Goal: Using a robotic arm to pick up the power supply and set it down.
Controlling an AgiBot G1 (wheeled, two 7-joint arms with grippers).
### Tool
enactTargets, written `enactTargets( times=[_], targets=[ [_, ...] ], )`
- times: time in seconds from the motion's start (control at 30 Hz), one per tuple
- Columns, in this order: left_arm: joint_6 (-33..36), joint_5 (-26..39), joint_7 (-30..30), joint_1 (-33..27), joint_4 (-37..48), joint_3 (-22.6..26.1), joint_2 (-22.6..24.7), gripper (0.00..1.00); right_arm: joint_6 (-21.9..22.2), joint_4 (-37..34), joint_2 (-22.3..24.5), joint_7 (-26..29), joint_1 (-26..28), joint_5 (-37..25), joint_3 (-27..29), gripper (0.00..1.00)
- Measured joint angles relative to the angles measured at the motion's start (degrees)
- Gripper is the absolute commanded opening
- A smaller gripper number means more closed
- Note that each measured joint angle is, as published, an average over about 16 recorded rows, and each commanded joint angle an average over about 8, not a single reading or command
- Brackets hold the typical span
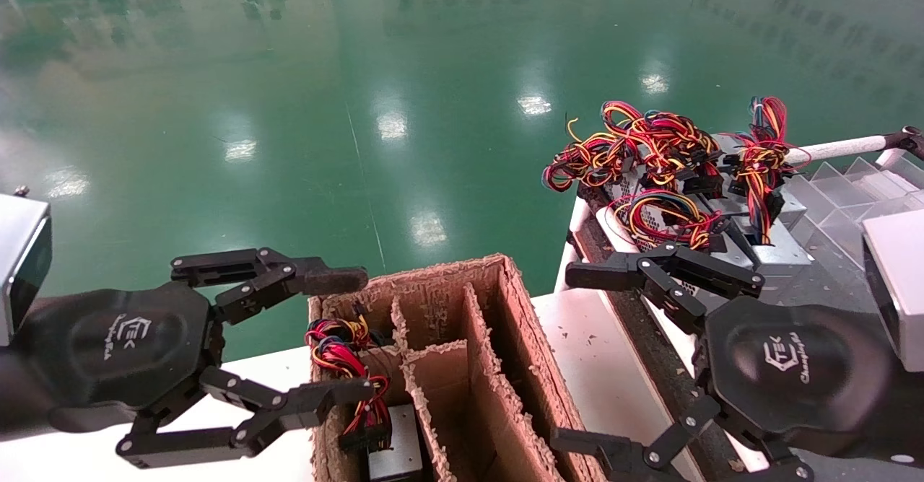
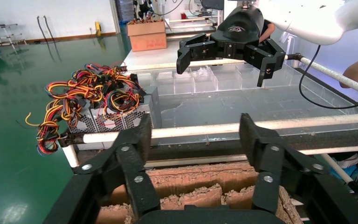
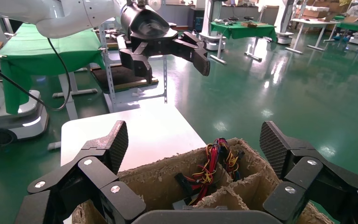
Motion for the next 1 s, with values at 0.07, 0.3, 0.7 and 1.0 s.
enactTargets(
  times=[0.07,0.3,0.7,1.0],
  targets=[
    [0.0,0.0,0.0,0.0,0.0,0.0,0.0,0.00,0.0,0.0,0.0,0.0,0.0,0.0,0.0,1.00],
    [0.0,0.0,0.0,0.0,0.0,0.0,0.0,0.00,0.0,0.0,0.0,0.0,0.0,0.0,0.0,1.00],
    [0.0,0.0,0.0,0.0,0.0,0.0,0.0,0.00,0.0,0.0,0.0,0.0,0.0,0.0,0.0,1.00],
    [0.0,0.0,0.0,0.0,0.0,0.0,0.0,0.18,0.0,0.0,0.0,0.0,0.0,0.0,0.0,1.00]
  ],
)
